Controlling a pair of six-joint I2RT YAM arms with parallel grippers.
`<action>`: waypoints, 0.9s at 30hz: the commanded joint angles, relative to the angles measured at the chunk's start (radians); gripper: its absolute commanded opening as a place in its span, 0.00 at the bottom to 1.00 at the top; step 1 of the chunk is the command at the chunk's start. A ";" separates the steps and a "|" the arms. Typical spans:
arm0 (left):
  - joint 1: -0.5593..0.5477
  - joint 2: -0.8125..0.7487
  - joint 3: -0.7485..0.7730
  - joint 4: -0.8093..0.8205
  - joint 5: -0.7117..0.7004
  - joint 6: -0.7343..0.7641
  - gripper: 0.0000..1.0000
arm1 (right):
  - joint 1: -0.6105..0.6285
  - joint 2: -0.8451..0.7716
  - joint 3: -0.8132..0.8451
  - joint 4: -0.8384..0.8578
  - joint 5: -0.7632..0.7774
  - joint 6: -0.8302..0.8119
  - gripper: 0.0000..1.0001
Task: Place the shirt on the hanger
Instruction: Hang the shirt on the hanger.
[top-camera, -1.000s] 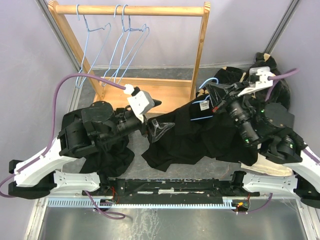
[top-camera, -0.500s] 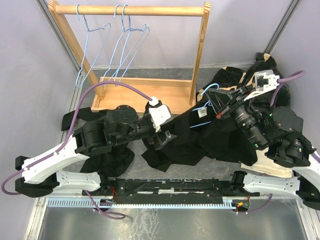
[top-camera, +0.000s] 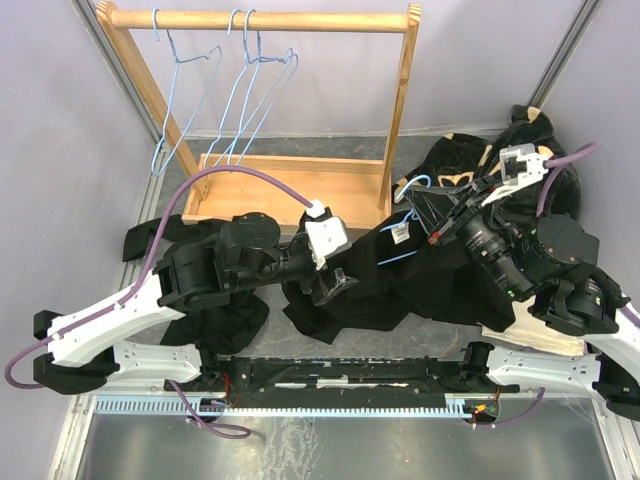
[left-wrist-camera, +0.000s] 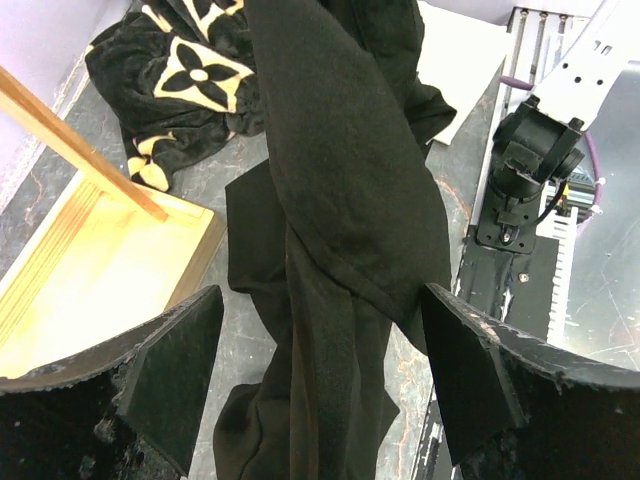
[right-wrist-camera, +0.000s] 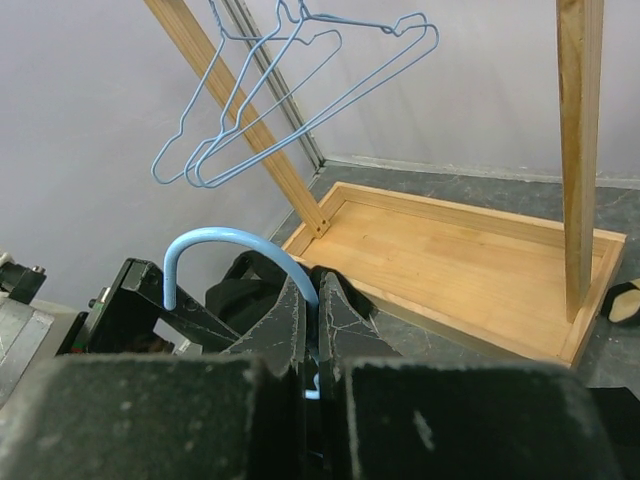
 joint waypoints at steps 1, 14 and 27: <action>0.001 0.005 0.050 0.062 0.035 0.037 0.86 | -0.001 -0.003 -0.004 0.045 -0.031 0.021 0.00; 0.002 0.039 0.056 0.118 0.033 0.034 0.77 | 0.000 0.007 -0.016 0.058 -0.061 0.036 0.00; 0.002 0.046 0.057 0.112 0.028 0.041 0.12 | 0.000 0.012 -0.029 0.059 -0.083 0.048 0.00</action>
